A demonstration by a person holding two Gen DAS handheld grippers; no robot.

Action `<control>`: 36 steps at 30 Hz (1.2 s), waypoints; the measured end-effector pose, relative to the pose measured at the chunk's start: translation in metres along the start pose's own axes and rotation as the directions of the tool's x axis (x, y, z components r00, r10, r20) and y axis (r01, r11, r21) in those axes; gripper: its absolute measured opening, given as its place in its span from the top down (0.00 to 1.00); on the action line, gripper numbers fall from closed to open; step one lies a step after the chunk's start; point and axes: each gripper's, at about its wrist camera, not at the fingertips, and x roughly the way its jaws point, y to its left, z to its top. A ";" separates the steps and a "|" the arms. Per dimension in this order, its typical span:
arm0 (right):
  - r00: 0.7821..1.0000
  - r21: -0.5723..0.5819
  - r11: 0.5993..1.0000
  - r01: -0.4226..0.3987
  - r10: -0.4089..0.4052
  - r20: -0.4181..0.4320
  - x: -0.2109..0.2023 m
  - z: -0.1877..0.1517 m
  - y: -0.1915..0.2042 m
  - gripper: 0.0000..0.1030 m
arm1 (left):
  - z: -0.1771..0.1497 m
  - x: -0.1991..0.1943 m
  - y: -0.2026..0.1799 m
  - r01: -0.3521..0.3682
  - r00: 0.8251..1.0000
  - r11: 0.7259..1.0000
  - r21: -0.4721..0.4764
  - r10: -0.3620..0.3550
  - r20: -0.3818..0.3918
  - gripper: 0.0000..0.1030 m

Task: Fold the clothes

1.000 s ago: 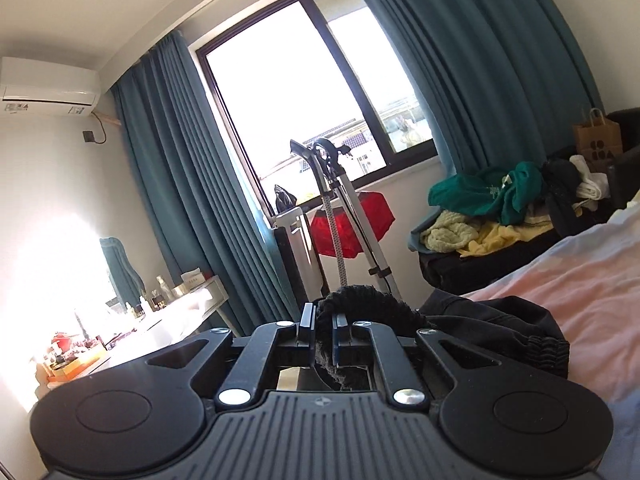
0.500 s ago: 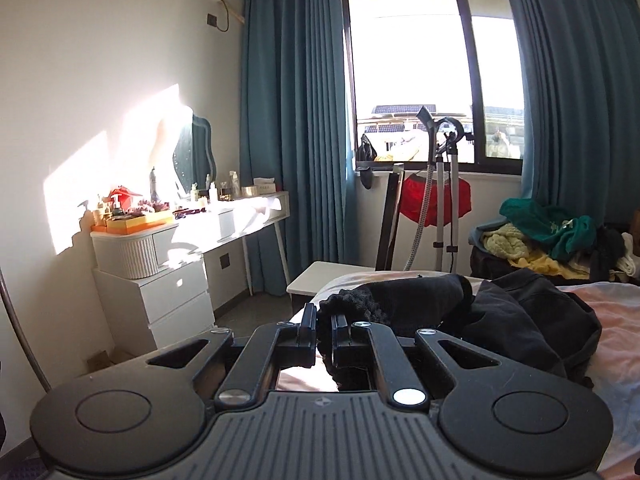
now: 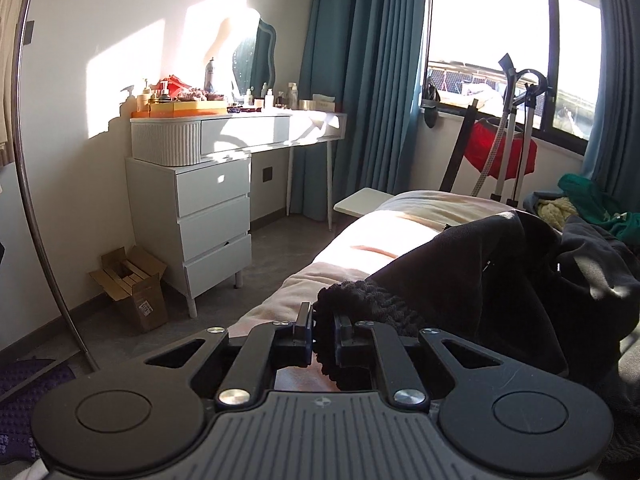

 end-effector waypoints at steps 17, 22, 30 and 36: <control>0.997 -0.015 0.999 0.033 -0.031 0.072 0.058 0.012 0.016 0.79 | 0.001 0.005 -0.004 0.095 0.990 0.995 0.031 -0.091 -0.103 0.70; 0.991 -0.037 0.997 0.070 -0.066 0.113 0.034 0.012 0.025 0.87 | 0.002 -0.025 0.011 0.224 0.963 0.974 -0.023 -0.225 -0.149 0.47; 0.990 -0.105 0.994 0.035 -0.020 0.139 -0.032 0.012 0.053 0.88 | 0.006 -0.058 0.047 0.471 0.845 0.834 -0.287 -0.520 -0.124 0.30; 1.000 -0.167 0.986 0.009 -0.005 0.026 -0.048 -0.007 0.073 0.88 | -0.007 -0.032 0.047 0.453 0.776 0.763 -0.461 -0.592 -0.217 0.20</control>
